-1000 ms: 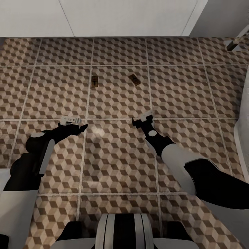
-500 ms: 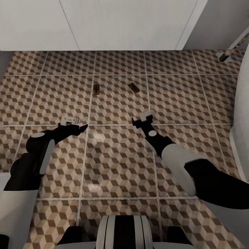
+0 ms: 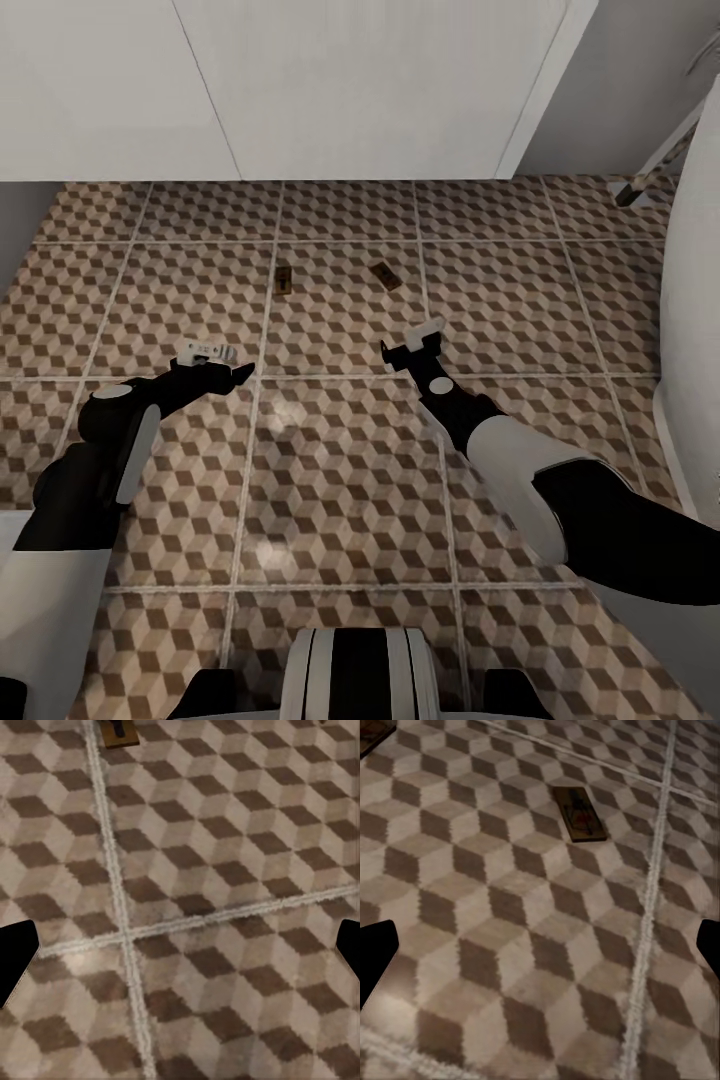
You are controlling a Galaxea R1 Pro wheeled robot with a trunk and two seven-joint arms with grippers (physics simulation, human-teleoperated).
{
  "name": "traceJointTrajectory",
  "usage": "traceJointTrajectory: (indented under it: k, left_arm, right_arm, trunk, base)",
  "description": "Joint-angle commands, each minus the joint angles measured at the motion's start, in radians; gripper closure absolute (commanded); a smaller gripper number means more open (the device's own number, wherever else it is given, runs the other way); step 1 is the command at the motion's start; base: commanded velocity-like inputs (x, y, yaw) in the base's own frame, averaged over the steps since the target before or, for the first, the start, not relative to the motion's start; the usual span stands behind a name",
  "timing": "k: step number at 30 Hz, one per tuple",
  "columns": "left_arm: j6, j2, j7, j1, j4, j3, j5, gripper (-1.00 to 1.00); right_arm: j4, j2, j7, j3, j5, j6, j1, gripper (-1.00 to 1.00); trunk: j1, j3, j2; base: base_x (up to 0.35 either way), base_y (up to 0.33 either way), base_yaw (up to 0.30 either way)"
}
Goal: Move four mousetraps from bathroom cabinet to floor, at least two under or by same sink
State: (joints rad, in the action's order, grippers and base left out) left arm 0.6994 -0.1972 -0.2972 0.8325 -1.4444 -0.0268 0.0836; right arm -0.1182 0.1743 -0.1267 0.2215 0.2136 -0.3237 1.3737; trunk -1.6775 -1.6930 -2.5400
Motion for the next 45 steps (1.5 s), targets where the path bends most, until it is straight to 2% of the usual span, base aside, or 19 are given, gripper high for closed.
traceJointTrajectory:
  k: [1,15,28,45]
  left_arm:
    - [0.007,-0.001,0.003,0.0,0.001,-0.001,0.008,-1.0]
    - [0.006,0.0,0.003,0.0,0.026,-0.001,0.01,-1.0]
    - [0.005,0.013,0.002,0.0,0.06,-0.002,0.01,-1.0]
    - [0.0,0.025,0.0,0.0,0.116,-0.005,0.01,-1.0]
  right_arm:
    - [0.002,0.0,-0.01,0.003,0.01,-0.001,0.001,-1.0]
    - [0.002,-0.003,-0.009,0.005,0.011,-0.006,0.001,-1.0]
    - [0.013,-0.04,-0.006,0.007,0.008,-0.045,0.001,-1.0]
    - [0.083,-0.061,-0.005,0.007,0.007,-0.145,0.0,-1.0]
  trunk:
    - [0.001,0.003,0.0]
    - [0.007,0.058,0.003]
    - [0.013,0.108,0.006]
    - [0.02,0.174,0.01]
  base:
    - [0.0,0.0,0.0]
    - [0.0,0.0,0.0]
    - [0.0,0.0,0.0]
    - [0.0,0.0,0.0]
